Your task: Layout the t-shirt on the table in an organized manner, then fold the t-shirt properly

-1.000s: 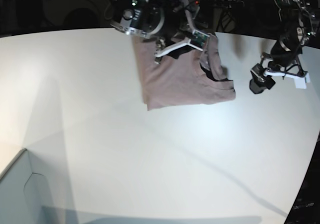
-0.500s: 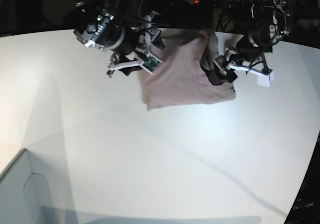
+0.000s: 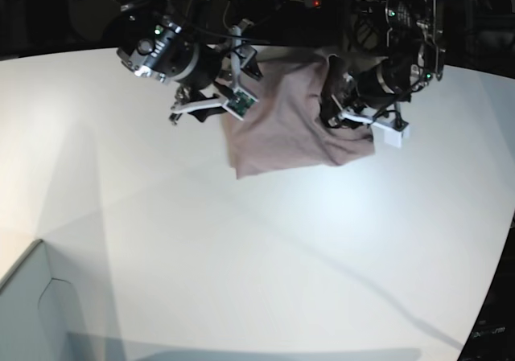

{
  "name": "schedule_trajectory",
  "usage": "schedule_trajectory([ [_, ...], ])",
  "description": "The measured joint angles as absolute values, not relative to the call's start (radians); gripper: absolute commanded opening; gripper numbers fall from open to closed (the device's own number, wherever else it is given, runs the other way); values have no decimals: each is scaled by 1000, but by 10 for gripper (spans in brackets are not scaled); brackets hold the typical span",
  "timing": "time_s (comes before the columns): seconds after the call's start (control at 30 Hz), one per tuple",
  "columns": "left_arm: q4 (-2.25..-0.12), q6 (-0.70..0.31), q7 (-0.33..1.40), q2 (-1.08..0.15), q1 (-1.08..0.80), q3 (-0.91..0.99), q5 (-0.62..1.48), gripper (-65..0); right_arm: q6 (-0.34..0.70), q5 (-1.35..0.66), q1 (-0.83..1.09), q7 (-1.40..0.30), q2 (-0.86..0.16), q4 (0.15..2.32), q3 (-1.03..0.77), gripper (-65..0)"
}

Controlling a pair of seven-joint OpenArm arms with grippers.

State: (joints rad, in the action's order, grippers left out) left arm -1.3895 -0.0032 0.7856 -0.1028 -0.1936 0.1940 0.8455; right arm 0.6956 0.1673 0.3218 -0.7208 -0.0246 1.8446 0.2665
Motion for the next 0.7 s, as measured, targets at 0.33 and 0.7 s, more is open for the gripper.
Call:
schedule_trajectory([
  [0.33,-1307,-1,786,-185,-3,-72,731,-648,696,167,311,-721,-17,1845,73,-273],
  [0.7,-1073,-3,797,-151,379,-594,593,-648,696,164,314,-713,-12,1844,-270,-273],
])
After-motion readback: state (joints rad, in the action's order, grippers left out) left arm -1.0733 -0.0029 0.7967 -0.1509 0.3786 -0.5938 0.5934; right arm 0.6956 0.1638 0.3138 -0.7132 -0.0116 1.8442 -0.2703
